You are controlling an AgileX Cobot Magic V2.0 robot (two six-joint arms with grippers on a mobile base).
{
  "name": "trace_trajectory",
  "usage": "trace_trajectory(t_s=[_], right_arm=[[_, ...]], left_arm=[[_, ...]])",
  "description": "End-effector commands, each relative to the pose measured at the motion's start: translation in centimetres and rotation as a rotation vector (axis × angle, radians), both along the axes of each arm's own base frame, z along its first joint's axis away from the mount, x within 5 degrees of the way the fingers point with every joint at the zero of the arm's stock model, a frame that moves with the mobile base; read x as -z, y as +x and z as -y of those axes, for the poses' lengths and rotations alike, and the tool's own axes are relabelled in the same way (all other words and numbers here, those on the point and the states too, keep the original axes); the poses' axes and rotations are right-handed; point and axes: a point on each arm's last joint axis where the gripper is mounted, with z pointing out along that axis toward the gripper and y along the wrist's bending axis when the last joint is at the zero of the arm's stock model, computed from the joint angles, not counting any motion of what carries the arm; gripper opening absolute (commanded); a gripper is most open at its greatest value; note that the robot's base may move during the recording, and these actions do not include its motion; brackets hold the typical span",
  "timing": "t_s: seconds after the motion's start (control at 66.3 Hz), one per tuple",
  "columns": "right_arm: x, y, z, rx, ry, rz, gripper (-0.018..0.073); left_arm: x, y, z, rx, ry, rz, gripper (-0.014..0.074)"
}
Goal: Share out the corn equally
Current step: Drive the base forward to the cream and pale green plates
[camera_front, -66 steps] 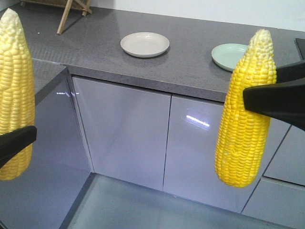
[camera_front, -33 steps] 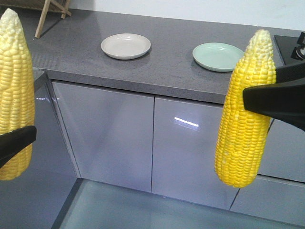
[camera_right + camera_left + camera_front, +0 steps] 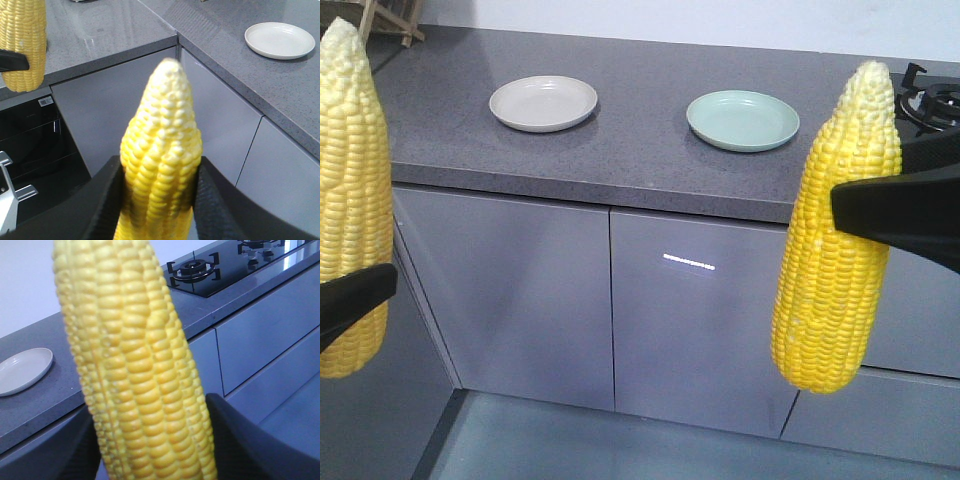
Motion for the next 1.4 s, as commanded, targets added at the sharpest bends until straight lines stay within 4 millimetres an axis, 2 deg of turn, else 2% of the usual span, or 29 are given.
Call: trace_trajectory(t_s=[0.0, 1.387], right_arm=[[-1.32, -0.18, 0.0, 0.02, 0.063, 0.063, 0.0204], [-1.32, -0.18, 0.0, 0.02, 0.063, 0.063, 0.0204]], left_arm=[[-1.38, 0.08, -0.16, -0.026, -0.068, 0.064, 0.0323], [-1.38, 0.08, -0.16, -0.026, -0.068, 0.064, 0.0323]])
